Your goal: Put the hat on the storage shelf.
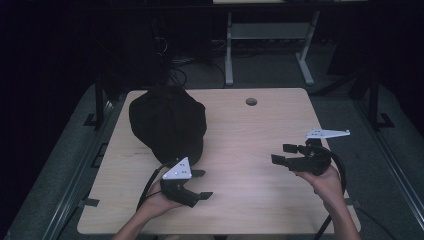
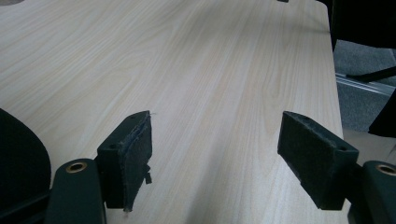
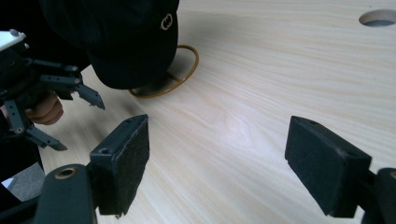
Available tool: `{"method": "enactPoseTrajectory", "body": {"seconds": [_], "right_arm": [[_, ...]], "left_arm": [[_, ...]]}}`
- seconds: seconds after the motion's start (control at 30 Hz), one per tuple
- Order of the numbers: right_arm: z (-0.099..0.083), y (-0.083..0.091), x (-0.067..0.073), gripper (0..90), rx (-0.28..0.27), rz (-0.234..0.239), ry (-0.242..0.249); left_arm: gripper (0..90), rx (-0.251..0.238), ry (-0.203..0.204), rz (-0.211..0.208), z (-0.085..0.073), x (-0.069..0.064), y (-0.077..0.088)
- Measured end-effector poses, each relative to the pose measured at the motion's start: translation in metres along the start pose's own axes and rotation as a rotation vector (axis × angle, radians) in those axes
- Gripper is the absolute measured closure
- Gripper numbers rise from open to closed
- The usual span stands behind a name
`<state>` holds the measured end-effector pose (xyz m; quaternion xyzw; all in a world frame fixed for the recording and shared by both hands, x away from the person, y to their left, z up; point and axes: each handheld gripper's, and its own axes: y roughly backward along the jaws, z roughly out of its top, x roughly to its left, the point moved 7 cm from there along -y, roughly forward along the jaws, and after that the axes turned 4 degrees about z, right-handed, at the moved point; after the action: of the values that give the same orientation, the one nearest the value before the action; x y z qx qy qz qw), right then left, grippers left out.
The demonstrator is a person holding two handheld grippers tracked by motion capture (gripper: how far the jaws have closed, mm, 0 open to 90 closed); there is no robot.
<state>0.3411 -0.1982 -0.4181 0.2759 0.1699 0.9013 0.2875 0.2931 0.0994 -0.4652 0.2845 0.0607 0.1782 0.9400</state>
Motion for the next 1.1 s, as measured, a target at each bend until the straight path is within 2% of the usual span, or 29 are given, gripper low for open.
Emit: {"method": "enactPoseTrajectory", "body": {"seconds": [0.5,0.9,1.1], "right_arm": [[-0.027,0.010,-0.005,20.9,0.008,-0.021,-0.029],[-0.048,0.021,-0.009,20.9,-0.007,-0.045,-0.054],[-0.060,0.025,-0.008,20.9,-0.001,-0.049,-0.061]], "left_arm": [[26.0,-0.001,0.004,0.006,-0.001,0.000,0.000],[26.0,0.004,0.003,0.012,-0.003,0.001,0.000],[26.0,0.000,0.008,0.013,-0.003,0.002,0.000]]}}
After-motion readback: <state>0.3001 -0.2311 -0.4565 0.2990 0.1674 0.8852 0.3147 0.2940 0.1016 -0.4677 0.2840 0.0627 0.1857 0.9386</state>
